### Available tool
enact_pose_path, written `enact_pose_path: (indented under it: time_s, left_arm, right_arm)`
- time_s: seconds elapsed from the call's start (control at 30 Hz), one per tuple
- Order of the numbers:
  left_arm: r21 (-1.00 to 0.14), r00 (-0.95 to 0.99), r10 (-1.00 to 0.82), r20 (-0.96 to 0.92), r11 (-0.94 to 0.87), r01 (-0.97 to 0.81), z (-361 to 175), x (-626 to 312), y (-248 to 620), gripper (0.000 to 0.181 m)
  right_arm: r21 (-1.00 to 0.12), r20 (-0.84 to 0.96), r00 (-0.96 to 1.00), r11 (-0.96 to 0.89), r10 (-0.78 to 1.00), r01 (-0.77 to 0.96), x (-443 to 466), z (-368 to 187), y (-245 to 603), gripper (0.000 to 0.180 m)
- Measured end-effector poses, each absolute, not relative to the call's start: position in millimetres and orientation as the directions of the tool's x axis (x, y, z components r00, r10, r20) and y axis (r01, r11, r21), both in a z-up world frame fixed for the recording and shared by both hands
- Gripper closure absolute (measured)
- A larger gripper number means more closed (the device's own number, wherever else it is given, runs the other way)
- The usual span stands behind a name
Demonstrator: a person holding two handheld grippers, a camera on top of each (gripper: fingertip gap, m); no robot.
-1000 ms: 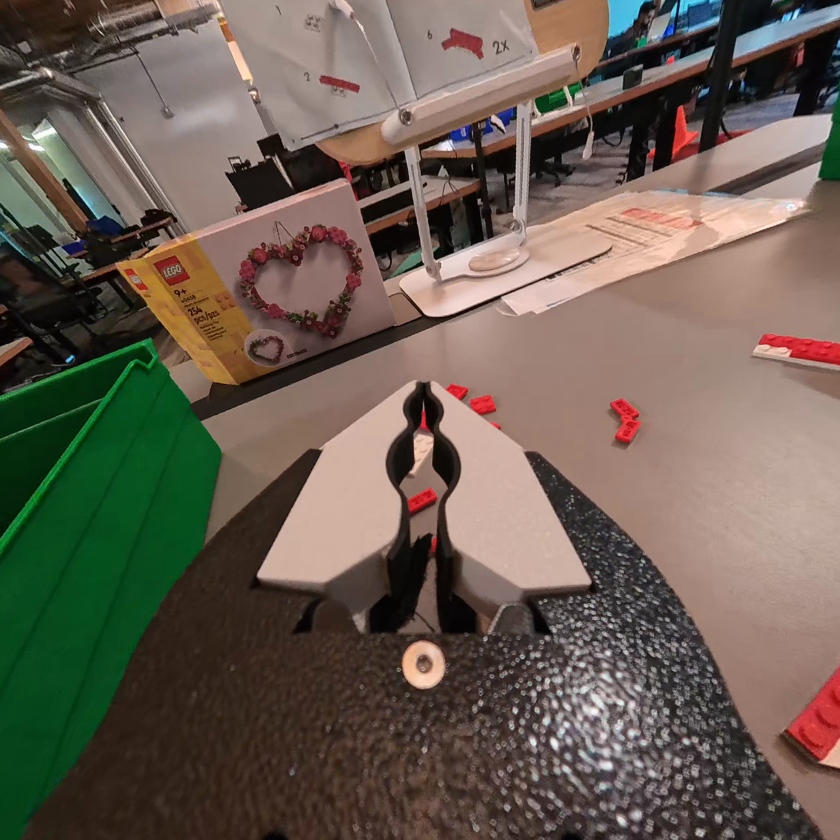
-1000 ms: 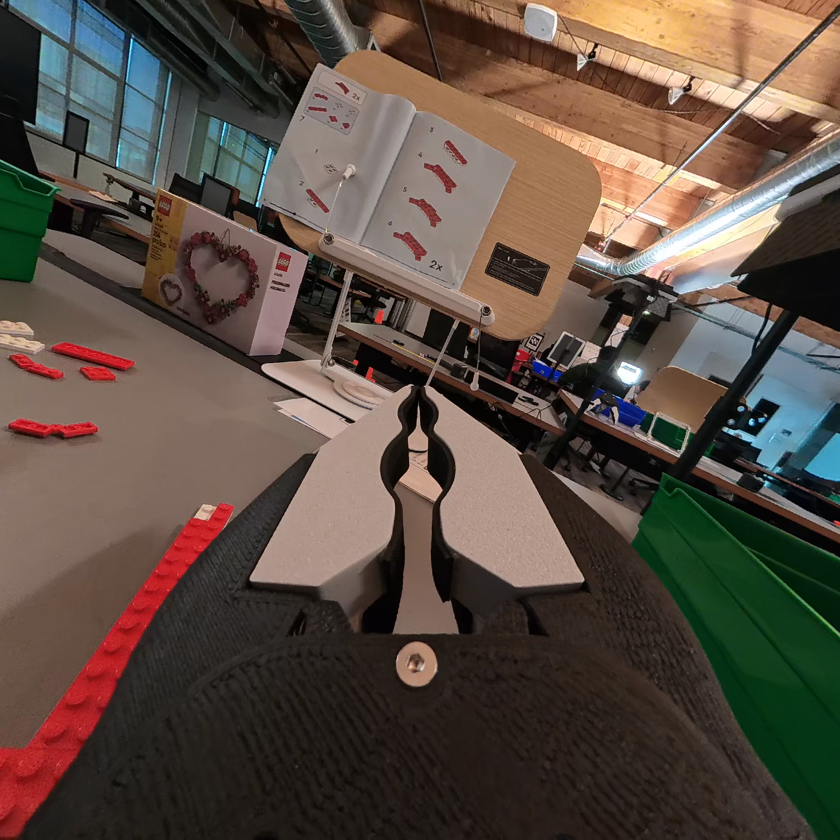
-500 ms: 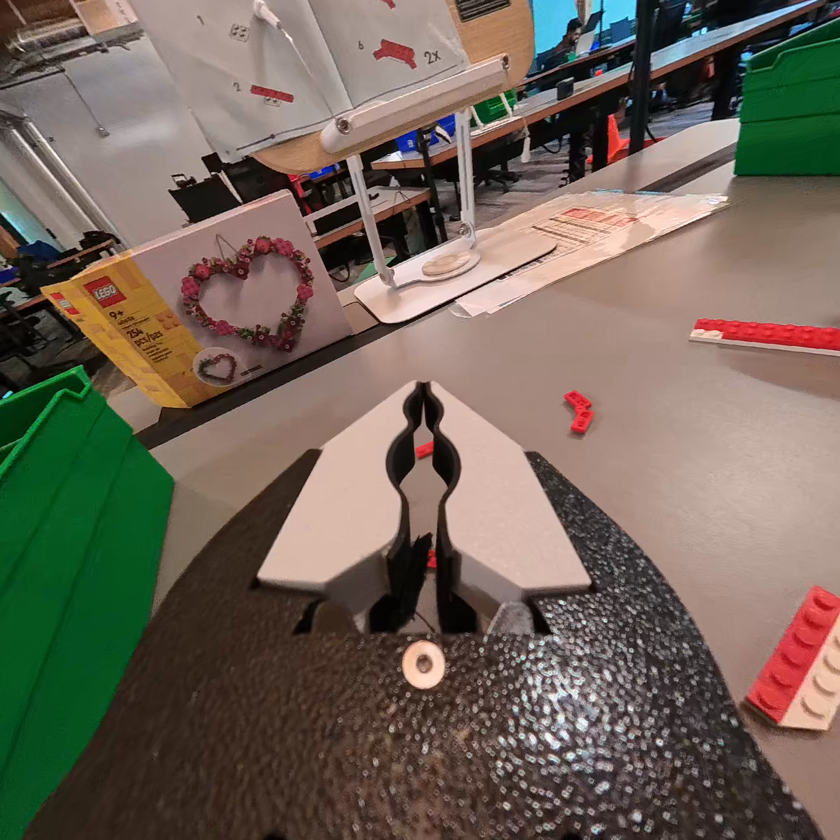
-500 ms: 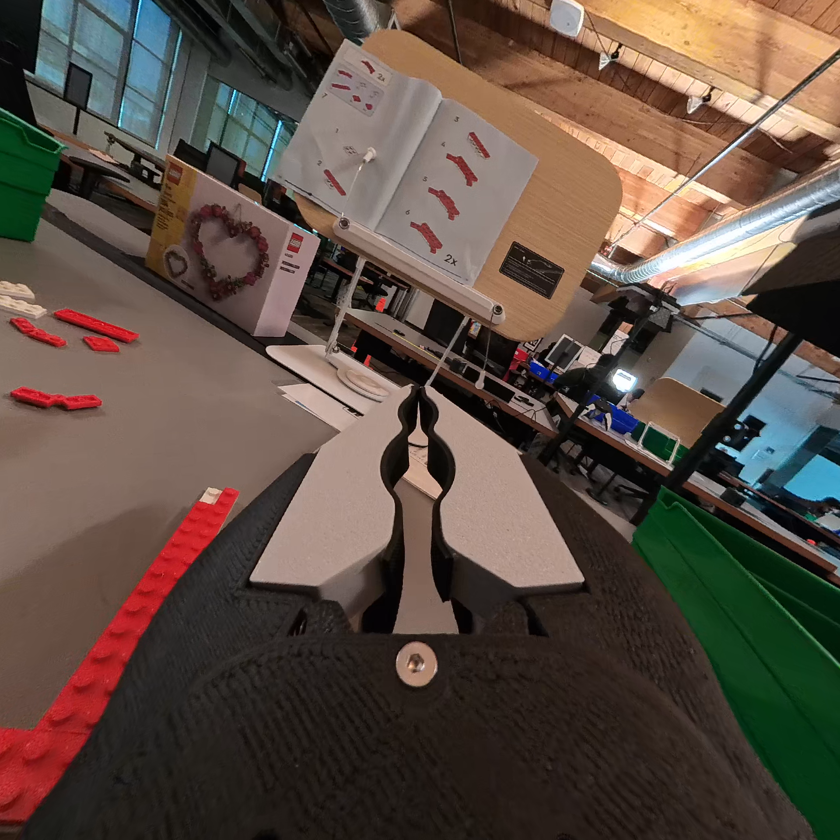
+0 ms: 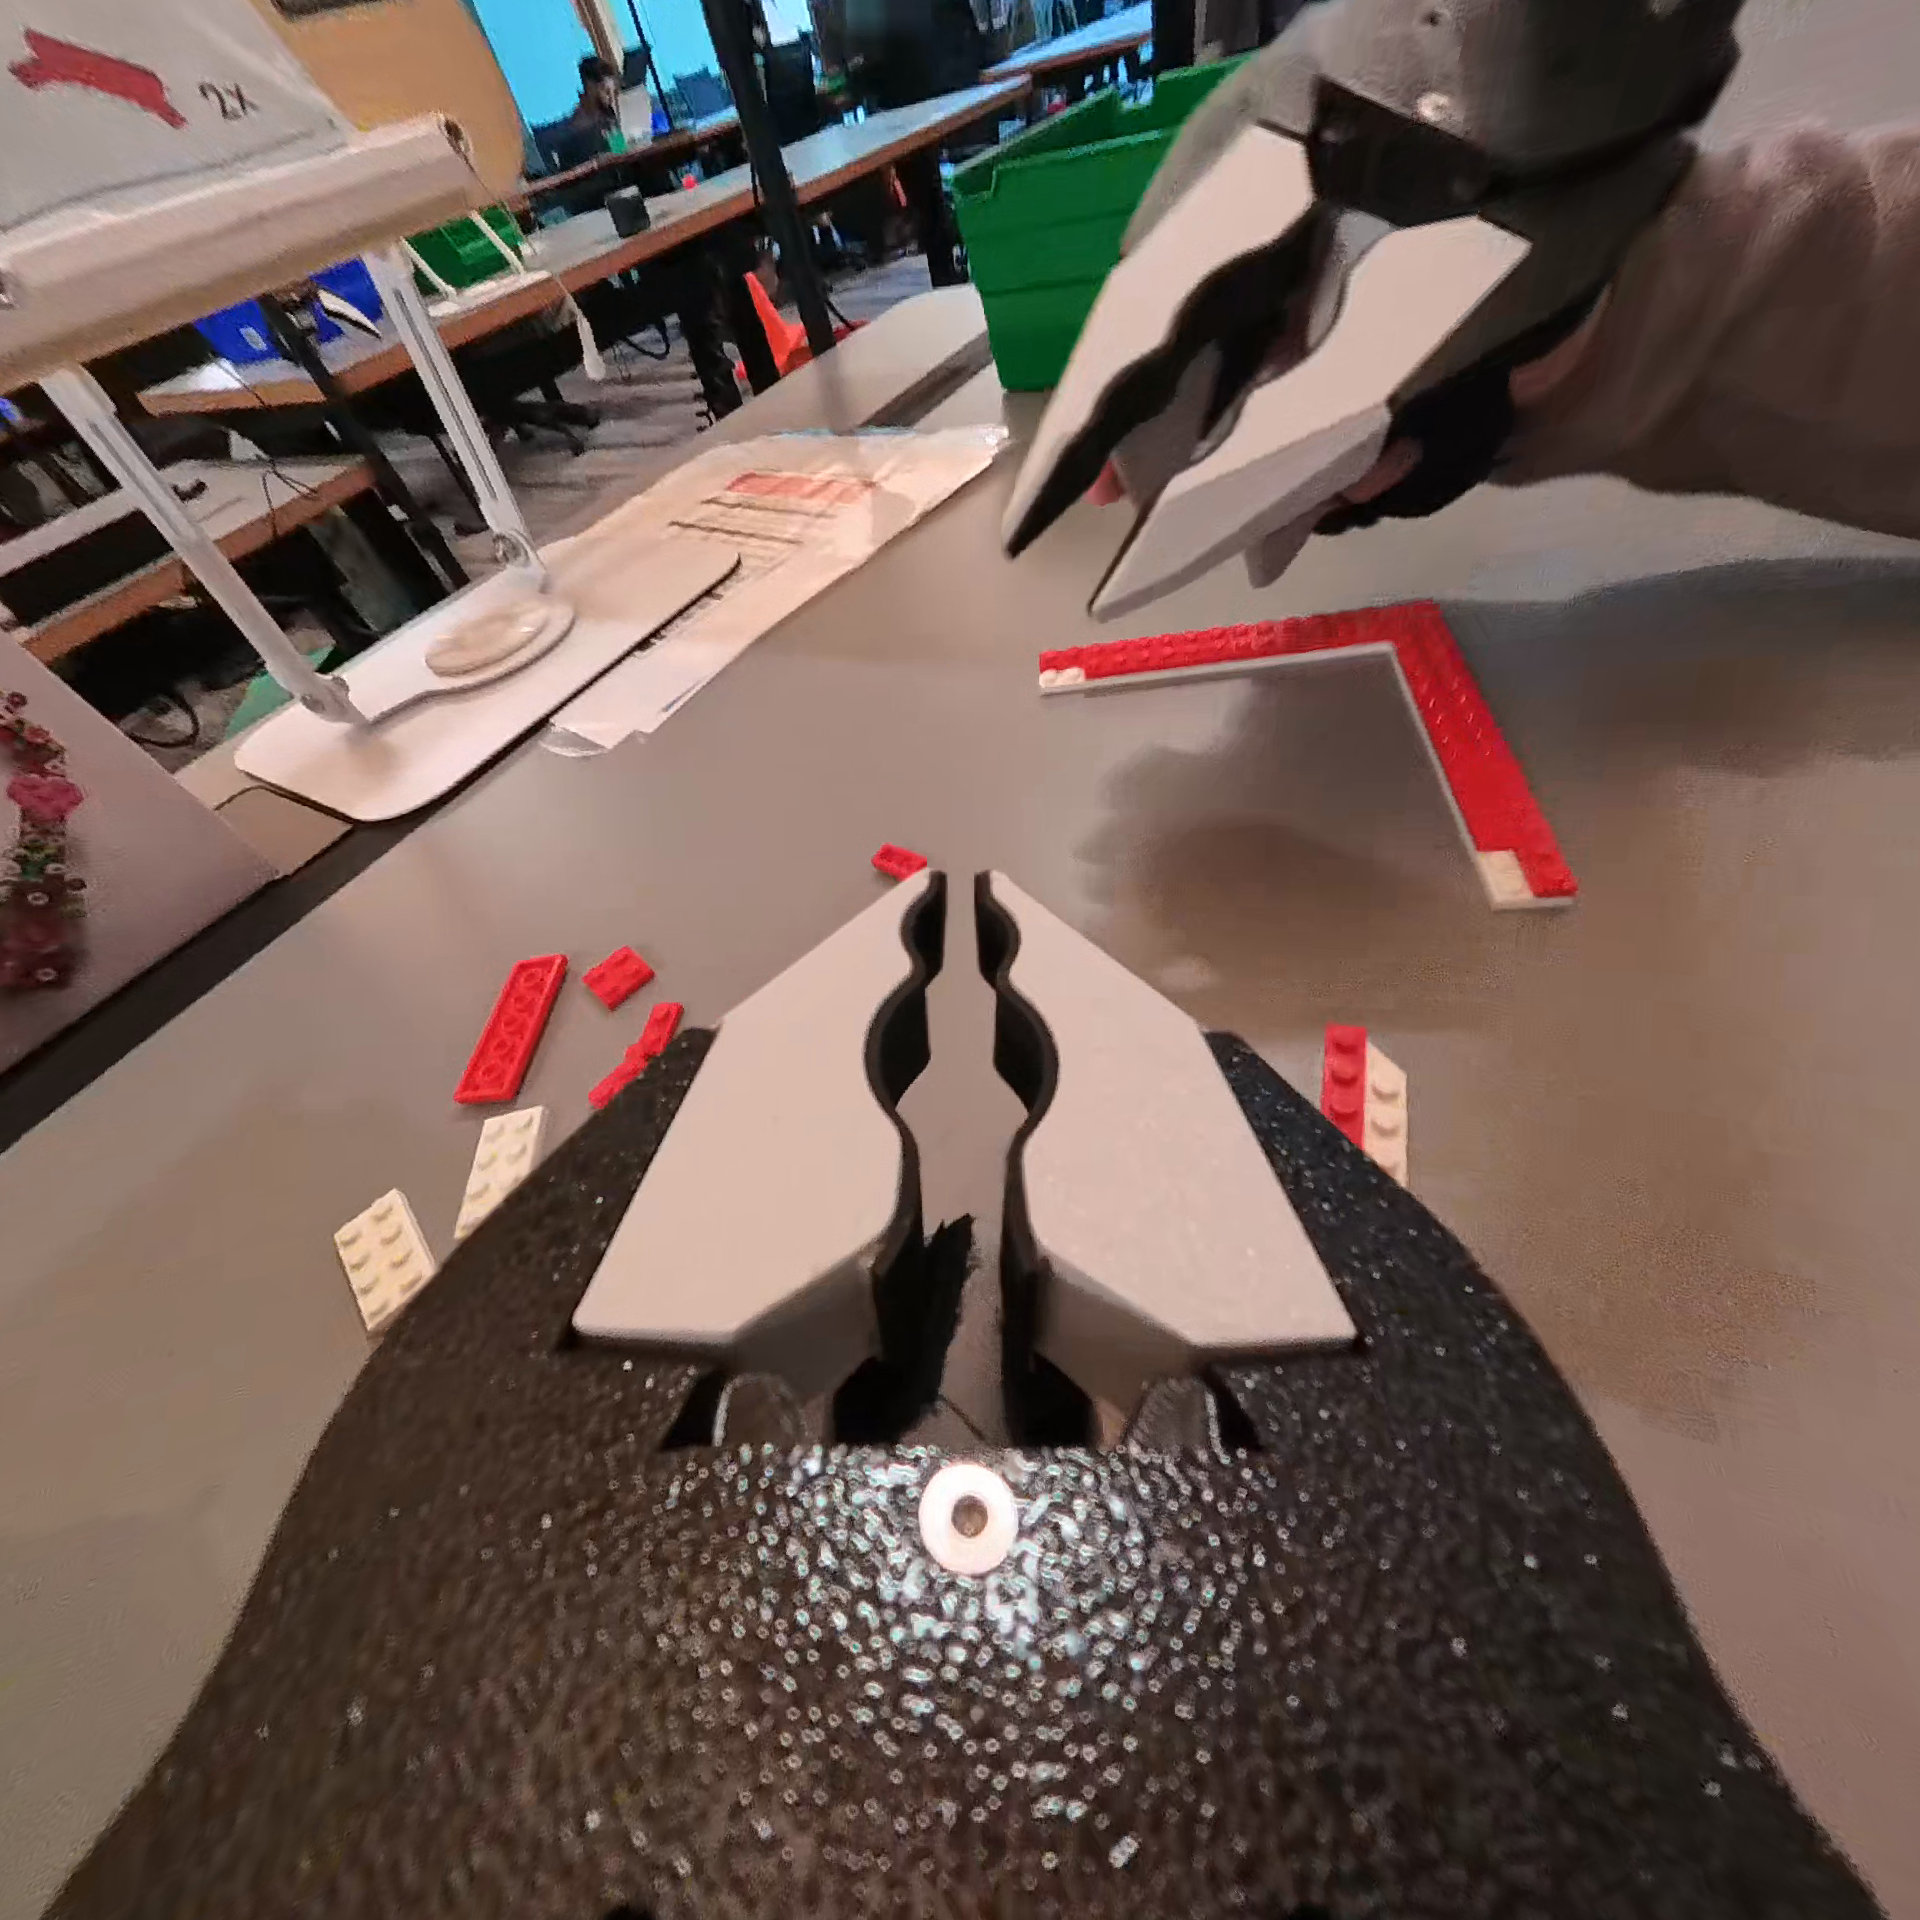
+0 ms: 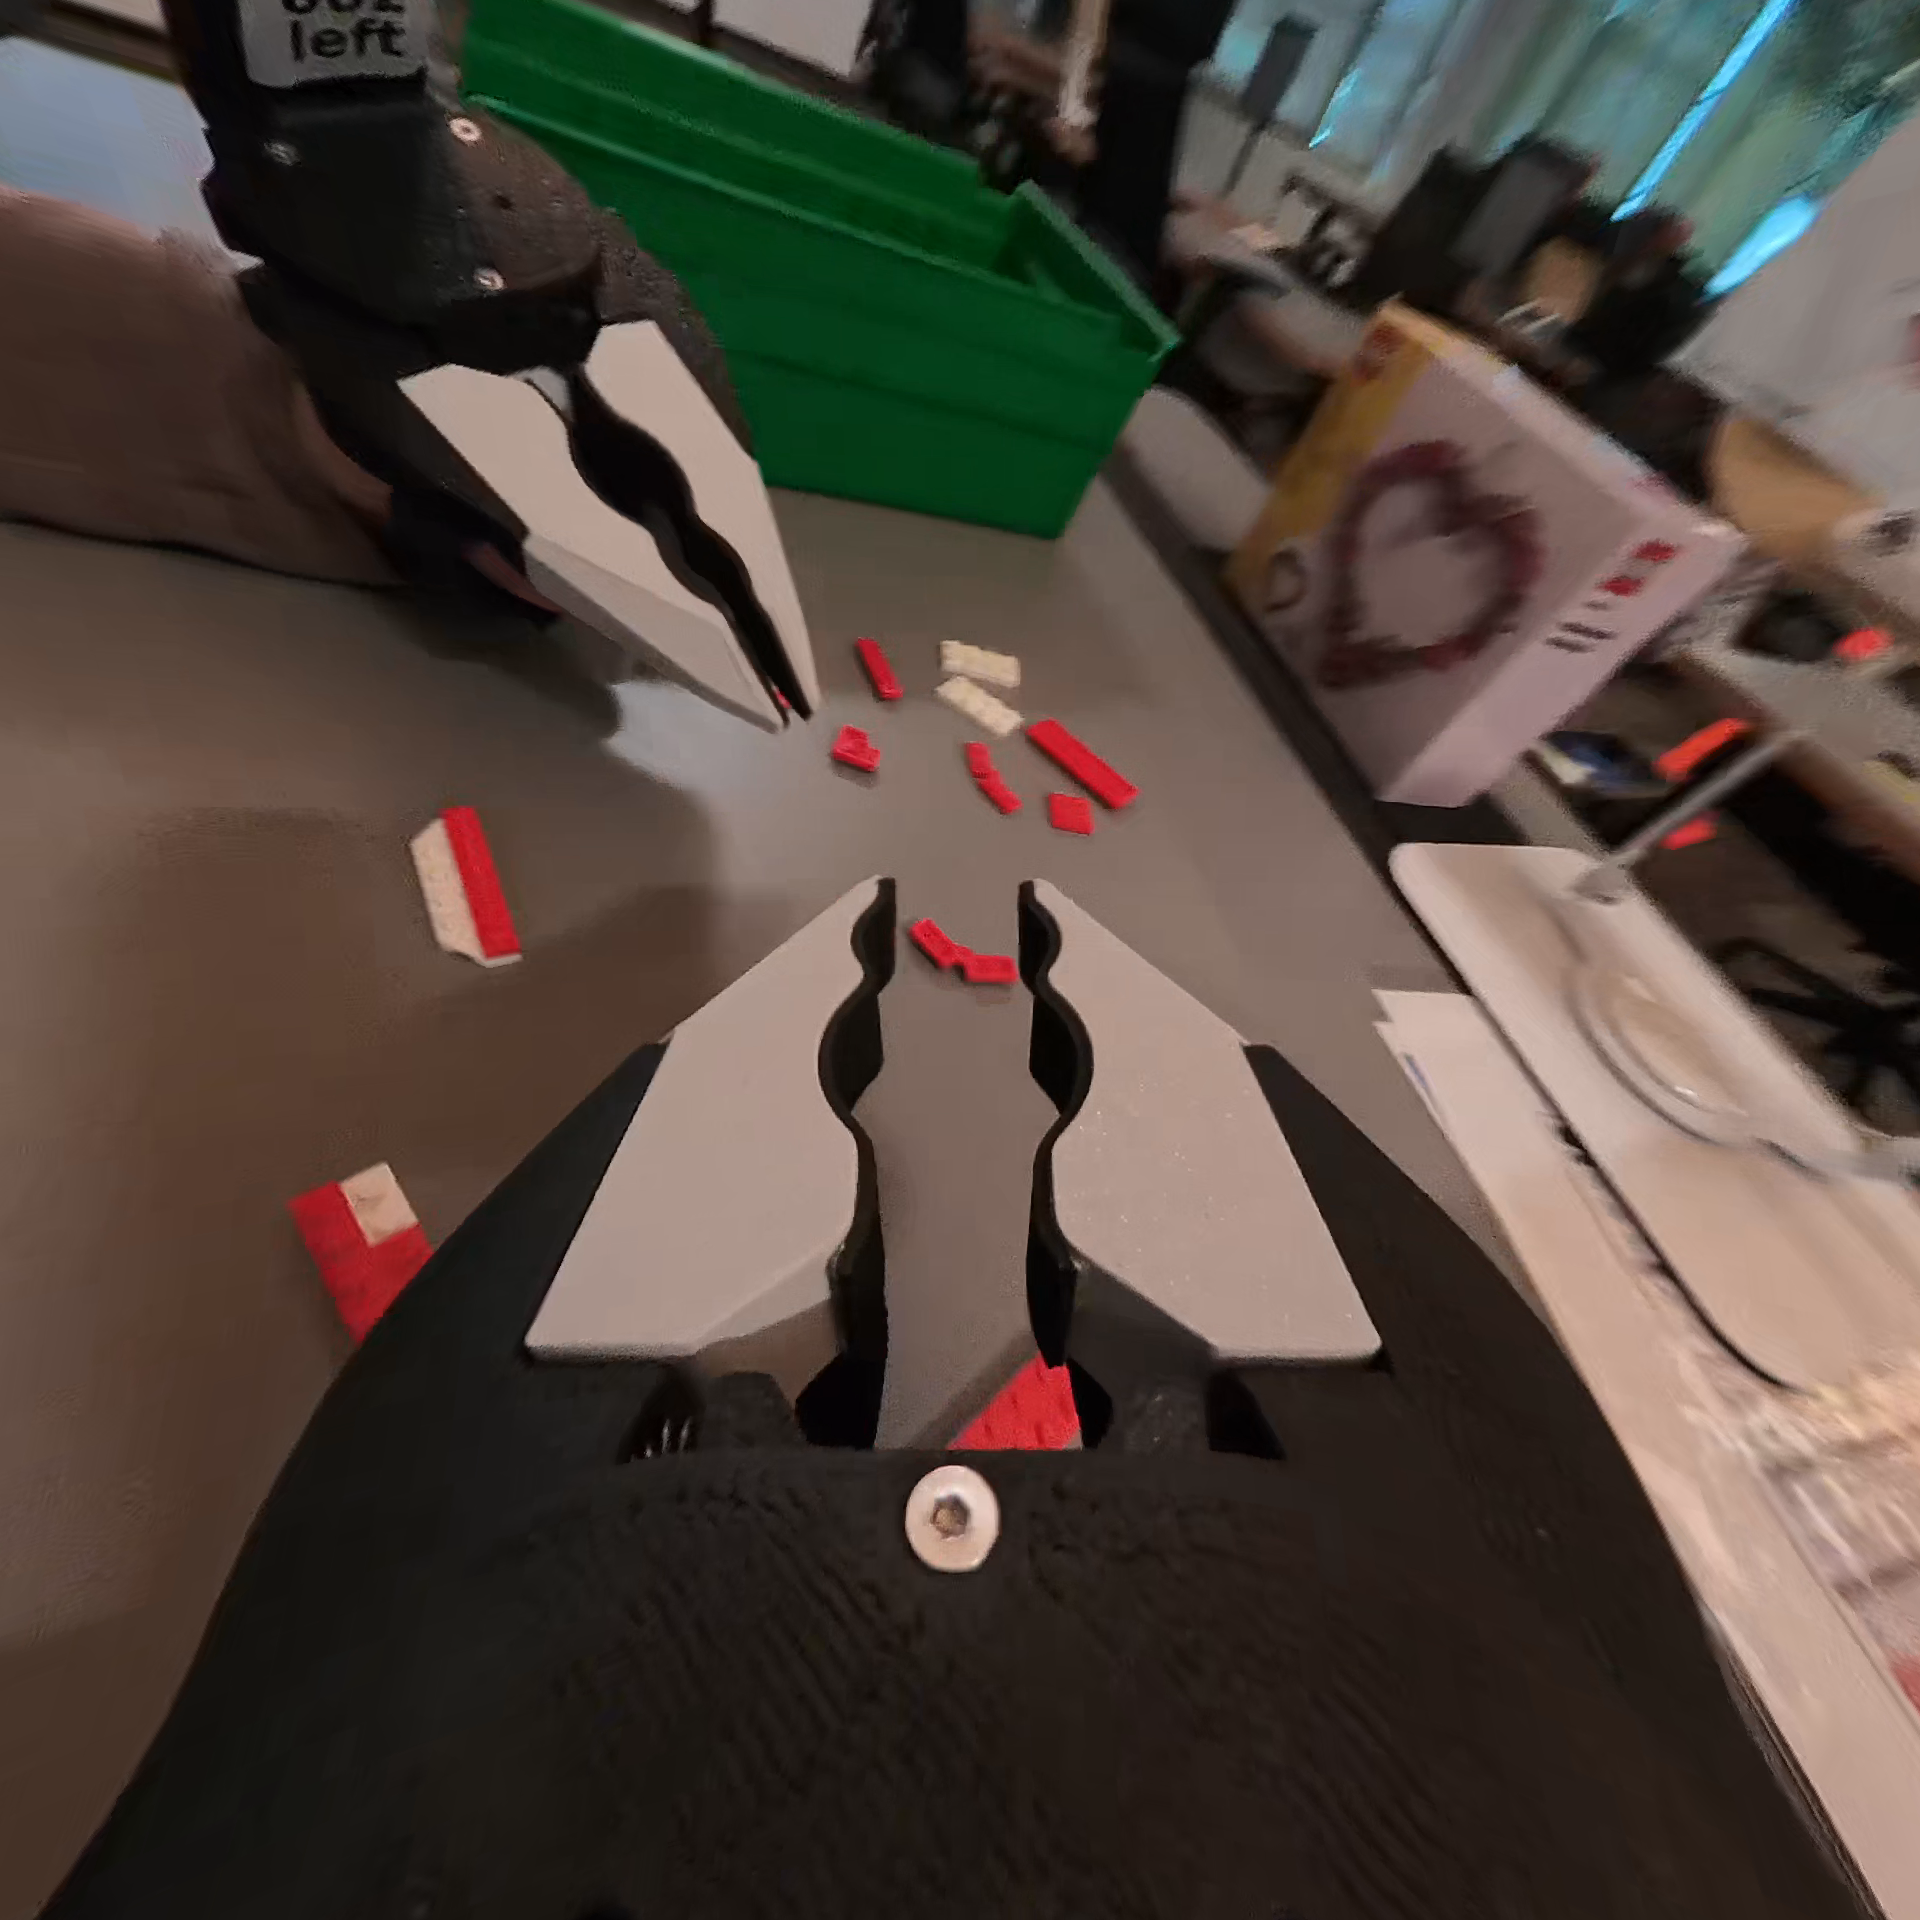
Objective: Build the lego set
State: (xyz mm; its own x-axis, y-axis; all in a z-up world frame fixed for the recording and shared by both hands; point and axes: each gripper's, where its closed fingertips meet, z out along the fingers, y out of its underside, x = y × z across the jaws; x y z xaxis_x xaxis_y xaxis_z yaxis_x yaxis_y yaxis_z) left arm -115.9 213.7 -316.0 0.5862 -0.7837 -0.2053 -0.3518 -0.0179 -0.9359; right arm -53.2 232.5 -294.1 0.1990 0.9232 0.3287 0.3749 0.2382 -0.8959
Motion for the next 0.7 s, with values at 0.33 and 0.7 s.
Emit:
enact_pose_path:
  time_s: [0.33, 0.7]
  left_arm:
    - [-0.912, 0.566, -0.793, -0.226, -0.032, -0.409, -325.3, -118.0, 210.7, 0.173]
    - [-0.912, 0.521, -0.816, -0.251, 0.018, -0.411, -323.2, -113.3, 203.1, 0.178]
  right_arm:
    - [-0.814, 0.144, 0.068, 0.079, 0.987, 0.576, -96.4, -318.1, 242.3, 0.145]
    - [-0.721, 0.135, 0.096, 0.031, 0.986, 0.692, -101.5, -342.2, 253.2, 0.149]
